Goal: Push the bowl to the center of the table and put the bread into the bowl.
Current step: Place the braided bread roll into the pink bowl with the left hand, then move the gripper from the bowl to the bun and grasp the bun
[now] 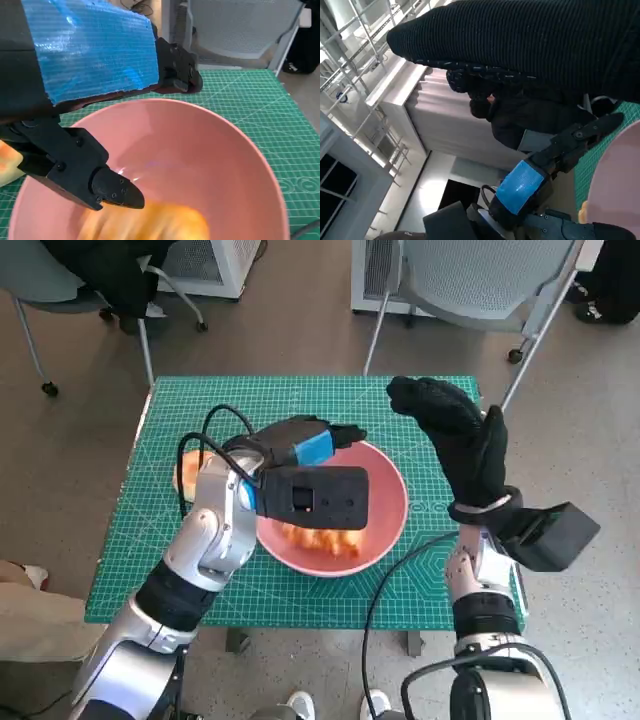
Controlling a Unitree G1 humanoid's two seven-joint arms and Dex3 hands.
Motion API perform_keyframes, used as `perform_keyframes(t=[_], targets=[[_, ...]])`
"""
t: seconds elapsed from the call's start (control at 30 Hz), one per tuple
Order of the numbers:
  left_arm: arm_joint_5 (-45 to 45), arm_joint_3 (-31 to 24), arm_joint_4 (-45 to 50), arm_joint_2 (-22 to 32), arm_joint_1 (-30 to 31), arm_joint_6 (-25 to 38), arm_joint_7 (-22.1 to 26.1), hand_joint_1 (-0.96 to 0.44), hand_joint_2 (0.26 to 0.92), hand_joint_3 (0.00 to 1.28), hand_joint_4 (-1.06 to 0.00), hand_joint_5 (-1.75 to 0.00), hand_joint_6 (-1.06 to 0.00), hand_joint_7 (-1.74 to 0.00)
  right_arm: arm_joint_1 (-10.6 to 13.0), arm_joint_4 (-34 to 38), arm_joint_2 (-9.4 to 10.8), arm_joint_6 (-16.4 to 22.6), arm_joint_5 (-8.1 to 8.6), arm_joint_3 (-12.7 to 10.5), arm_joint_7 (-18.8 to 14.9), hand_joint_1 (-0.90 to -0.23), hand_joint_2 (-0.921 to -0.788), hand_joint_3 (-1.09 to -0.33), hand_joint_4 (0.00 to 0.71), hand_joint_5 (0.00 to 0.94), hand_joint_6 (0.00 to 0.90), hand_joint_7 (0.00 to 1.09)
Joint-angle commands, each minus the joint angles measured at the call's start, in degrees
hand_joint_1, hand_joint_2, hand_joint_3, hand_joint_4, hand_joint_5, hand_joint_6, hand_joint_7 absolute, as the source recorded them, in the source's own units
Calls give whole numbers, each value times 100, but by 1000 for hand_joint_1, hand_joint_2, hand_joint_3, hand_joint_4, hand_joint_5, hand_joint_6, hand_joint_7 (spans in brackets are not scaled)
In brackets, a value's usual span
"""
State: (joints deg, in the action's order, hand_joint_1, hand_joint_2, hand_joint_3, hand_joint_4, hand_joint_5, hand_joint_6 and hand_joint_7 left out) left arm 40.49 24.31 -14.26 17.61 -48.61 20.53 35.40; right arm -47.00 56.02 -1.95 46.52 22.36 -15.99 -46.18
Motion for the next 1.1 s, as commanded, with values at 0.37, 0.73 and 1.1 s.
perform_keyframes(t=[0.37, 0.73, 1.1], targets=[[117, -26, 693, 248, 179, 167, -117, -365, 699, 44, 1, 1, -196, 0, 147, -55, -38, -129, -6, 25, 32, -662, -921, -881, 48, 0, -1, 246], [88, -525, 1948, 824, 731, 374, -3, -361, 700, 35, 1, 1, -190, 0, 240, -264, -40, -104, -16, 71, 39, -642, -921, -888, 48, 0, -1, 244], [438, -1156, 3007, 1379, 1209, 673, -44, -301, 689, 19, 0, 0, -202, -7, 261, -340, -50, -117, -2, 86, 18, -640, -921, -894, 47, 0, -1, 242]])
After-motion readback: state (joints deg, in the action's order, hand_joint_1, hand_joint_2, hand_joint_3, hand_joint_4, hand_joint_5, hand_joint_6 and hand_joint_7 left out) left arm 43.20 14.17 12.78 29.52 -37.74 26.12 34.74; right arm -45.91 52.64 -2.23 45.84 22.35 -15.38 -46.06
